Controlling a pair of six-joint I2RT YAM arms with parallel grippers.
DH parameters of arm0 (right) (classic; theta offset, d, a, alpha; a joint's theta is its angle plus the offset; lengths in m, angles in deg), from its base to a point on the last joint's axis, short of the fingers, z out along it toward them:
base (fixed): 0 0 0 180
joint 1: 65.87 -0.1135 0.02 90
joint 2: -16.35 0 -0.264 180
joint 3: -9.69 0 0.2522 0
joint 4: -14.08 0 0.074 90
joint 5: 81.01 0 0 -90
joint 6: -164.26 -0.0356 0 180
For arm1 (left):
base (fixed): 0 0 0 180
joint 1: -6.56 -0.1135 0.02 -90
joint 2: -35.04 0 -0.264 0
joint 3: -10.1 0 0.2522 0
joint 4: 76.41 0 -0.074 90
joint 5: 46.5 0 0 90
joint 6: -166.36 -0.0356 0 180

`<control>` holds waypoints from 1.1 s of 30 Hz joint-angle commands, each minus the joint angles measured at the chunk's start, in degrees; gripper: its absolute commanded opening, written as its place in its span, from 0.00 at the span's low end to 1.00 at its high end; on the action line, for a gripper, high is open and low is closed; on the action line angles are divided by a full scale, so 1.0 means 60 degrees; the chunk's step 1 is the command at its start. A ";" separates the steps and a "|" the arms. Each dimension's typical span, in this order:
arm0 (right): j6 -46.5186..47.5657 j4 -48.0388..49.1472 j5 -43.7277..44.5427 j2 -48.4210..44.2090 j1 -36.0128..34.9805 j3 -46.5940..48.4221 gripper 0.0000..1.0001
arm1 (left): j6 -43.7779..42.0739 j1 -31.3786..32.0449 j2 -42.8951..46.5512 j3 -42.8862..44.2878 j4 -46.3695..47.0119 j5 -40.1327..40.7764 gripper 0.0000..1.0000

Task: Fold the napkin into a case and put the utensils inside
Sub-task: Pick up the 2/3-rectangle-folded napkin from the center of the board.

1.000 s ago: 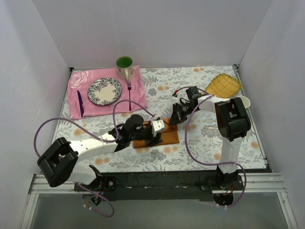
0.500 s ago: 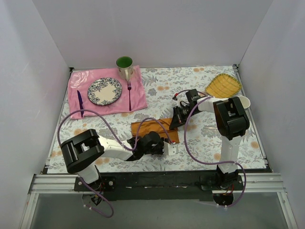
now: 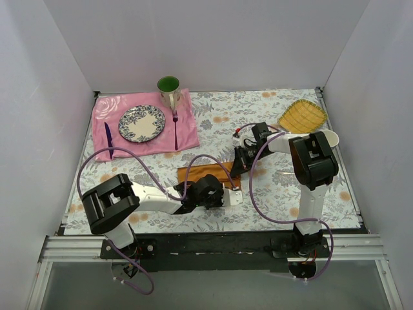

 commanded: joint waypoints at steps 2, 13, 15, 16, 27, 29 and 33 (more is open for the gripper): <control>0.0925 -0.0146 0.1031 -0.0193 -0.0007 -0.0379 0.06 | 0.1427 -0.0271 0.0601 0.0526 -0.1553 -0.1331 0.00; 0.1233 -0.0395 0.1046 -0.0090 -0.0022 -0.0130 0.07 | 0.2511 -0.2233 0.0265 0.1741 -0.2415 -0.3440 0.00; 0.1233 -0.0351 0.1032 -0.0061 -0.0022 -0.0130 0.08 | 0.2687 -0.2410 0.0177 0.1961 -0.2476 -0.3704 0.00; 0.1233 -0.0366 0.1031 -0.0047 -0.0022 -0.0101 0.08 | 0.2615 -0.2483 0.0133 0.2063 -0.2680 -0.3894 0.00; 0.1204 -0.0425 0.1090 0.0129 -0.0022 0.0046 0.08 | 0.1385 -0.1459 0.0411 0.1112 -0.2008 -0.2783 0.34; 0.1203 -0.0425 0.1090 0.0173 -0.0022 0.0046 0.08 | 0.1209 -0.1210 0.0367 0.0995 -0.1906 -0.2680 0.36; 0.1203 -0.0439 0.1090 0.0203 -0.0022 0.0075 0.08 | 0.1252 -0.1063 -0.0057 0.0980 -0.1803 -0.2301 0.42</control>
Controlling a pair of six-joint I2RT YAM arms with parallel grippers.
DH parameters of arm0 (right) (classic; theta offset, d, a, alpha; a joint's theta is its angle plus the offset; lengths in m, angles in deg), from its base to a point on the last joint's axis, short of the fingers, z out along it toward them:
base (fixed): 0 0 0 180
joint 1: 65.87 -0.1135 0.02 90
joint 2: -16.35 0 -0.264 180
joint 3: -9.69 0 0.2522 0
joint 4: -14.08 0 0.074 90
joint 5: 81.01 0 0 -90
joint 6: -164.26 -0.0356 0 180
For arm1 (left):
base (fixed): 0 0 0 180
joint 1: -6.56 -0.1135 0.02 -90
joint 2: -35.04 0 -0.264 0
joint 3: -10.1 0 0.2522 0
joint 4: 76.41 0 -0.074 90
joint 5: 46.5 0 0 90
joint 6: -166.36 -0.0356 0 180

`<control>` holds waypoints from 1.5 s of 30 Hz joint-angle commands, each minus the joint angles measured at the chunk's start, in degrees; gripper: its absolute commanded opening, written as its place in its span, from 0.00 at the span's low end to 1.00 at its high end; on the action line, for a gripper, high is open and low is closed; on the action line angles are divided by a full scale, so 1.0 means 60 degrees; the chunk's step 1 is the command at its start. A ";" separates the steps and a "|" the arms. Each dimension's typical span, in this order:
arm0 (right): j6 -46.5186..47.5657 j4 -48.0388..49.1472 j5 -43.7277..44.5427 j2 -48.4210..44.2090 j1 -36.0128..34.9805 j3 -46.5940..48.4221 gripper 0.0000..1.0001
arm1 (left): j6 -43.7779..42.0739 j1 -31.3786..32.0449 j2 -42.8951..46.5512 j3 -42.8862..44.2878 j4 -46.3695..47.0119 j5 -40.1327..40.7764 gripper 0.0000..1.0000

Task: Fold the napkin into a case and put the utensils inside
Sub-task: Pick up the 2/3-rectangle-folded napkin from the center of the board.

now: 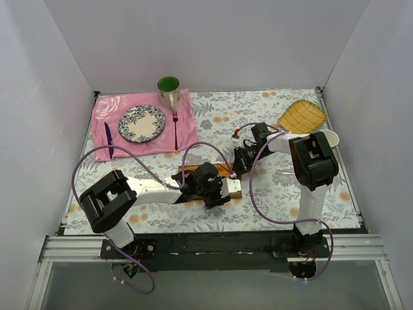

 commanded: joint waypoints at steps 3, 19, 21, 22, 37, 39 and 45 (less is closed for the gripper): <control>0.0475 -0.0111 0.1134 0.0334 0.0018 0.0155 0.08 | -0.0383 0.0088 -0.0489 -0.0113 0.0541 0.0868 0.43; 0.0709 -0.0199 0.1178 0.0334 0.0033 0.0140 0.08 | 0.0407 -0.0630 -0.1017 0.0400 -0.0277 -0.0375 0.00; 0.0782 -0.0199 0.1178 0.0305 0.0033 0.0111 0.08 | 0.0640 -0.0644 -0.0886 0.0414 -0.0352 -0.0769 0.00; 0.0811 -0.0199 0.1163 0.0290 0.0033 0.0111 0.08 | 0.0743 -0.0659 -0.0754 0.0443 -0.0425 -0.0903 0.00; 0.1017 -0.0287 0.0548 -0.0370 0.0018 0.0448 0.16 | 0.1360 -0.1391 -0.0475 0.1089 -0.0910 -0.2179 0.14; 0.1046 -0.0360 0.0621 -0.0311 0.0003 0.0521 0.15 | 0.1097 -0.1261 -0.0431 0.1030 -0.0866 -0.1712 0.32; 0.0988 -0.0360 0.0562 -0.0252 0.0018 0.0536 0.15 | 0.0261 -0.0792 -0.0738 0.1044 -0.1085 -0.0745 0.40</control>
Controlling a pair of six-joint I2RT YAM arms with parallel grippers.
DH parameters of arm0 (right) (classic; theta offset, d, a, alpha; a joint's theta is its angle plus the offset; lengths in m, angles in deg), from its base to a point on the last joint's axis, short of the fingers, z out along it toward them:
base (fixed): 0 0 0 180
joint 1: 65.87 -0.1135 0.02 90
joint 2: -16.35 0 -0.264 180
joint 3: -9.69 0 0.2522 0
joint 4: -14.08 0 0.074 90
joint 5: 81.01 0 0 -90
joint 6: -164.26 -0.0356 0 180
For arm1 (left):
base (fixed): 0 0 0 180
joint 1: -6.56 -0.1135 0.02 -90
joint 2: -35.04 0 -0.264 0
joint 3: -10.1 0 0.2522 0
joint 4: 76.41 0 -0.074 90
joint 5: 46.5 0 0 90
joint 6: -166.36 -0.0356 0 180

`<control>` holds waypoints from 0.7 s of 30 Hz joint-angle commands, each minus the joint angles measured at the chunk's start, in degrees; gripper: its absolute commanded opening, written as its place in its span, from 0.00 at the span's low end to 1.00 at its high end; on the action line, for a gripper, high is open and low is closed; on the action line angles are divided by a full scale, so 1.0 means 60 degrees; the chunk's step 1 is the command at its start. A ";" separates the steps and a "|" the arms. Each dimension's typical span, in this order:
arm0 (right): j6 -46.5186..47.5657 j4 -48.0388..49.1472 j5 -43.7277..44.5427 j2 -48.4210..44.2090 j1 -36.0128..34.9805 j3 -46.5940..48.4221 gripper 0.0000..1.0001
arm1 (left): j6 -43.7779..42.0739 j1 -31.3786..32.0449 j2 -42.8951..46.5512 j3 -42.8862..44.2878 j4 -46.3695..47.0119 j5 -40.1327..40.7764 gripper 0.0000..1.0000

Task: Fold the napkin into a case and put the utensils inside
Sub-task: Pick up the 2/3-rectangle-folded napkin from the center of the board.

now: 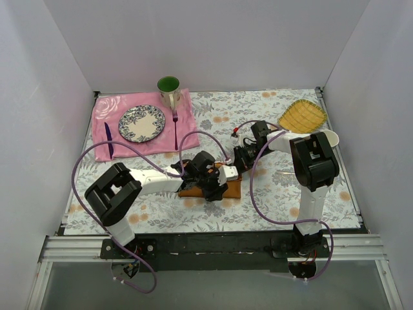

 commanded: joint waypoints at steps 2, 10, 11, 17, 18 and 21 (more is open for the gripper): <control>0.0230 0.0018 0.0322 -0.0117 0.0054 0.0281 0.15 | -0.0833 0.0411 -0.0283 0.0148 -0.0299 0.0845 0.40; 0.0244 -0.0011 0.0278 -0.0088 0.0054 0.0266 0.15 | -0.1140 0.0514 -0.1236 0.0382 -0.0855 0.1447 0.29; 0.0259 -0.0011 0.0278 -0.0073 0.0040 0.0266 0.15 | -0.1170 0.0529 -0.1323 0.0441 -0.0913 0.1462 0.25; 0.0376 -0.0040 0.0220 -0.0234 0.0054 0.0266 0.15 | -0.1126 0.0529 -0.1340 0.0559 -0.1456 0.1067 0.00; 0.0405 -0.0040 0.0205 -0.0278 0.0069 0.0281 0.15 | -0.1097 0.0529 -0.1150 0.0486 -0.1485 0.0936 0.00; 0.0566 -0.0186 0.0088 -0.0380 0.0113 0.0383 0.16 | -0.1038 0.0529 -0.0726 0.0456 -0.1749 0.0189 0.00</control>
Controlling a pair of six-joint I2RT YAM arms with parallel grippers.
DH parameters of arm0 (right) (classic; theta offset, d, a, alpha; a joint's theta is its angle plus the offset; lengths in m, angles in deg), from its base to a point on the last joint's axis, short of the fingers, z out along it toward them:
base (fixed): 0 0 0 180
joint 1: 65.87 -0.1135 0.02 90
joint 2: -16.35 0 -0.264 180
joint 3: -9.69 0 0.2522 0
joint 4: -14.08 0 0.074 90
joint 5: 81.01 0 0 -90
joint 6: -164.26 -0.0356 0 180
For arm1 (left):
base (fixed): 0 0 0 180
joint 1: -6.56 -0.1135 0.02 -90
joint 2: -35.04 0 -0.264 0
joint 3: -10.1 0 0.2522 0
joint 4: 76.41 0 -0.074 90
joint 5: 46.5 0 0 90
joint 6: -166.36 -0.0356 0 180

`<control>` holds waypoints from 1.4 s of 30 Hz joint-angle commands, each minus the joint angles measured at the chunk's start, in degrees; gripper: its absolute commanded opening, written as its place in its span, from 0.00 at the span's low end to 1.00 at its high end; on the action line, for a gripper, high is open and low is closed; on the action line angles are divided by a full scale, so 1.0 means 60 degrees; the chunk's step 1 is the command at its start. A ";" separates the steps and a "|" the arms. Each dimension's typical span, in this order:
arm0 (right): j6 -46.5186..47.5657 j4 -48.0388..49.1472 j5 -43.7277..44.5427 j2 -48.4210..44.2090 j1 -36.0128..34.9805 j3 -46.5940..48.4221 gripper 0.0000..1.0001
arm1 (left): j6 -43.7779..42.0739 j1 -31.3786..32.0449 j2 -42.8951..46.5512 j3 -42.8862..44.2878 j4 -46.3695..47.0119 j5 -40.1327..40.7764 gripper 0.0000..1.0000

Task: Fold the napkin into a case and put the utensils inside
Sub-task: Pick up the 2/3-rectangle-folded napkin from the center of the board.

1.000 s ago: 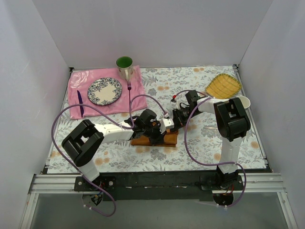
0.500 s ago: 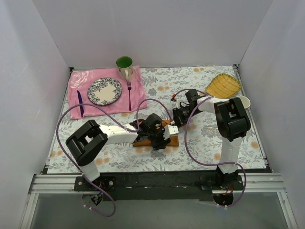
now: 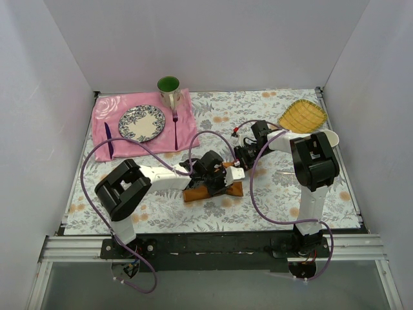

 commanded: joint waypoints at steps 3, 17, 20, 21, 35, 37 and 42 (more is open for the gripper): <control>0.0734 -0.0355 0.0022 -0.0592 0.0109 0.0541 0.17 | 0.0094 0.0037 0.0574 -0.0470 -0.1680 -0.1422 0.00; 0.0473 -0.0517 -0.0373 -0.0828 0.0124 0.0673 0.18 | 0.0199 -0.0066 0.2052 -0.0967 -0.0993 -0.0560 0.43; 0.0268 -0.0385 -0.0490 -0.0886 0.0139 0.0571 0.18 | -0.0284 0.0110 0.2274 -0.1012 -0.1152 -0.0032 0.40; 0.0209 -0.0312 -0.0549 -0.0915 0.0139 0.0541 0.18 | -0.0387 0.0096 0.2289 -0.0997 -0.1240 -0.0017 0.39; -0.0290 -0.0252 -0.1047 -0.1004 0.0095 0.0512 0.18 | -0.1429 0.0769 0.1631 -0.1173 -0.1944 0.0935 0.36; -0.0319 -0.0296 -0.1179 -0.1018 0.0066 0.0497 0.18 | -0.1428 0.0769 0.1470 -0.1144 -0.1973 0.0979 0.34; -0.0494 -0.0137 -0.1326 -0.0872 -0.0124 0.0263 0.18 | -0.1516 0.0769 0.1044 -0.0968 -0.2237 0.0892 0.32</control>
